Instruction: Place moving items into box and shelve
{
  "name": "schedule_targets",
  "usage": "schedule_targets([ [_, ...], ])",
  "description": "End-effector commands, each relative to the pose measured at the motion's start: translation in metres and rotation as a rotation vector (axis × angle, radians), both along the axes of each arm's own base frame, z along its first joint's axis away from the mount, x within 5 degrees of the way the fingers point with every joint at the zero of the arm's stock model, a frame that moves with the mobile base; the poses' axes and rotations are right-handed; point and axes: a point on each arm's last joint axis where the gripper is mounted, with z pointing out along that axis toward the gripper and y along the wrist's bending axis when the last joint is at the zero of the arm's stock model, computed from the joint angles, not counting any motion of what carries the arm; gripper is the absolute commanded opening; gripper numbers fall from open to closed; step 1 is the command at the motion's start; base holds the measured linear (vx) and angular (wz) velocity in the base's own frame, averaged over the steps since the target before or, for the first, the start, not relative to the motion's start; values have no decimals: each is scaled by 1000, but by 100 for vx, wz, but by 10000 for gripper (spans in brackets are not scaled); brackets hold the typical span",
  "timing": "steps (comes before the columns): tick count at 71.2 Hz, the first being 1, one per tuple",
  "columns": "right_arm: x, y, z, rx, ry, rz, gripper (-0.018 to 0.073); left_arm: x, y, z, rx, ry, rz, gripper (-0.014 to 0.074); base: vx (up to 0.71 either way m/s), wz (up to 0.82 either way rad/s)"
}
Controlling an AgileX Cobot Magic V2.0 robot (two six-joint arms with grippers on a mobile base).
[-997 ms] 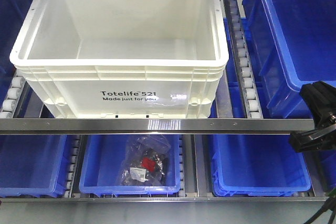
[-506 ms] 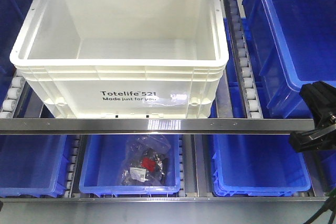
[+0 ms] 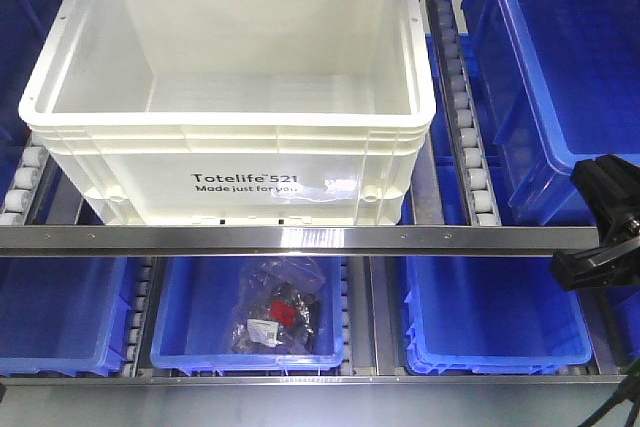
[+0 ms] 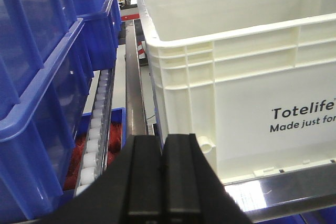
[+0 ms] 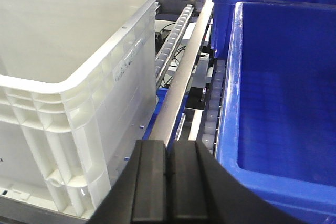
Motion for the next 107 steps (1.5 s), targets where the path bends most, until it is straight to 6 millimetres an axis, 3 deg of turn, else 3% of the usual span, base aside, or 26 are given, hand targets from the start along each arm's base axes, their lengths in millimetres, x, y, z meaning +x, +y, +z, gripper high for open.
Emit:
schedule_targets([
  [1,4,-1,17,-18,-110,-19,-15,0,0,2,-16,-66,-4,-26,0,0],
  [8,3,3,18,-89,-140,31,-15,0,0,2,-16,-66,-4,-26,0,0],
  [18,-3,6,15,-34,-97,85,-15,0,0,2,-16,-66,-4,-26,0,0],
  [41,-59,-13,-48,93,-175,62,-15,0,0,2,-16,-66,-4,-26,0,0],
  [57,-76,-18,-45,103,-278,63,-15,0,0,2,-16,-65,-4,-26,0,0],
  [107,-76,-18,-45,102,-271,63,-15,0,0,2,-16,-63,-4,-26,0,0],
])
